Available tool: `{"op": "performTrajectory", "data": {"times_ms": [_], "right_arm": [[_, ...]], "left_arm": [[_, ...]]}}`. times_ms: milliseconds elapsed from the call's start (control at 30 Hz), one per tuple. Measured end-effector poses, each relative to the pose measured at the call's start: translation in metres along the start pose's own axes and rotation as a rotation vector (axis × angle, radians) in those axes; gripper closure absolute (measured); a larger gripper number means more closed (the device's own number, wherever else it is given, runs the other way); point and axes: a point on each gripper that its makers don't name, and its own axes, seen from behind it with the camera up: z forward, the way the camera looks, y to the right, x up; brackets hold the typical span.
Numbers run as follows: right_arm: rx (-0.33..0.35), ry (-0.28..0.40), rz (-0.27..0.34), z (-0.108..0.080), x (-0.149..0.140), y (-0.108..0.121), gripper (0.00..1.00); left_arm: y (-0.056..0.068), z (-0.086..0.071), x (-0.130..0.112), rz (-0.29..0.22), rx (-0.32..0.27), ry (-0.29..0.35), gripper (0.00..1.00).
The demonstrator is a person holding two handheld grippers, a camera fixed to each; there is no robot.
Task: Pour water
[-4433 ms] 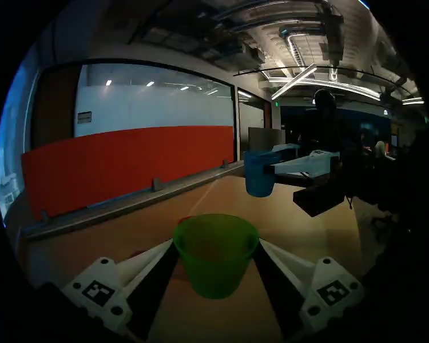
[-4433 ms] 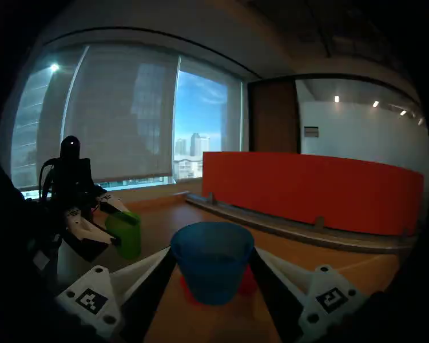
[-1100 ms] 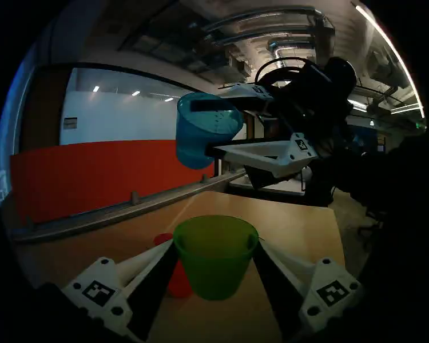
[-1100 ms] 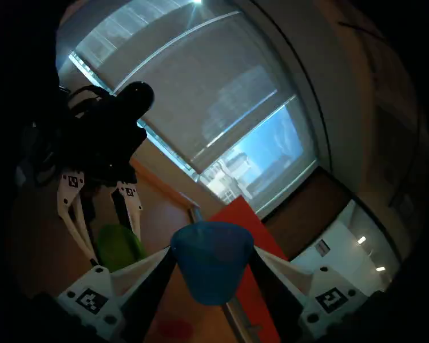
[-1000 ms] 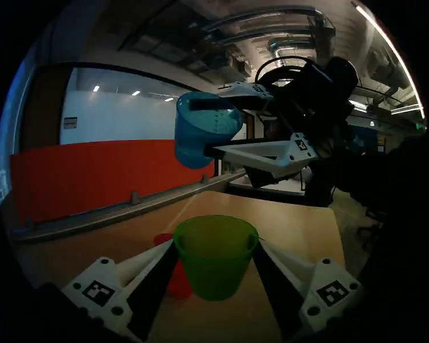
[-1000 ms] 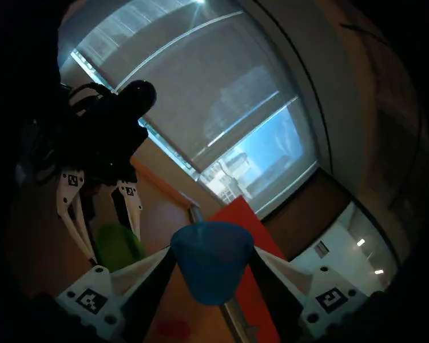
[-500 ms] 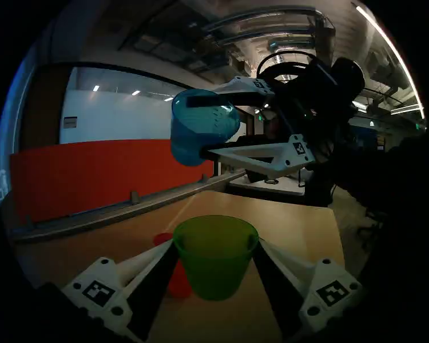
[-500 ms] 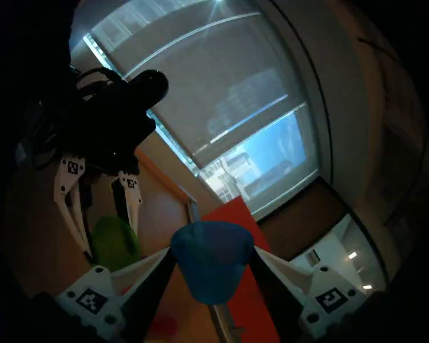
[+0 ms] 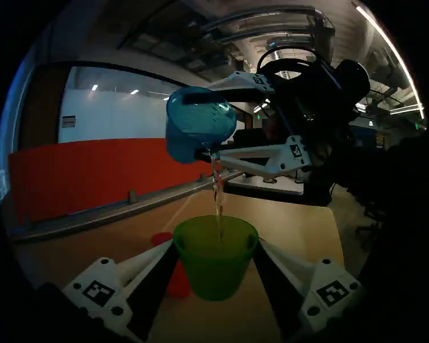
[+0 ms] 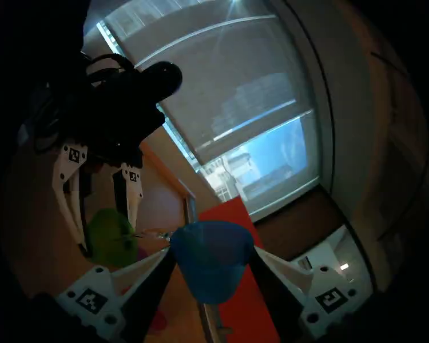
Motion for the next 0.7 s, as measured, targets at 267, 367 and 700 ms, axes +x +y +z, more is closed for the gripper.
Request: {"op": "performTrajectory", "data": {"times_ms": [267,367,700], "right_arm": [[-0.003,-0.004,-0.036,0.0019,-0.0003,0.0025,0.1],[-0.004,-0.004,-0.048,0.0022,0.0,0.0031,0.1],[-0.016,-0.008,-0.093,0.0036,-0.0003,0.0086,0.1]], "left_arm": [[0.0003,0.0004,-0.0003,0.001,-0.001,-0.002,0.14],[0.0008,0.0001,0.0003,0.001,-0.003,-0.001,0.14],[0.0006,-0.0006,0.0011,0.003,-0.001,-0.002,0.14]]}}
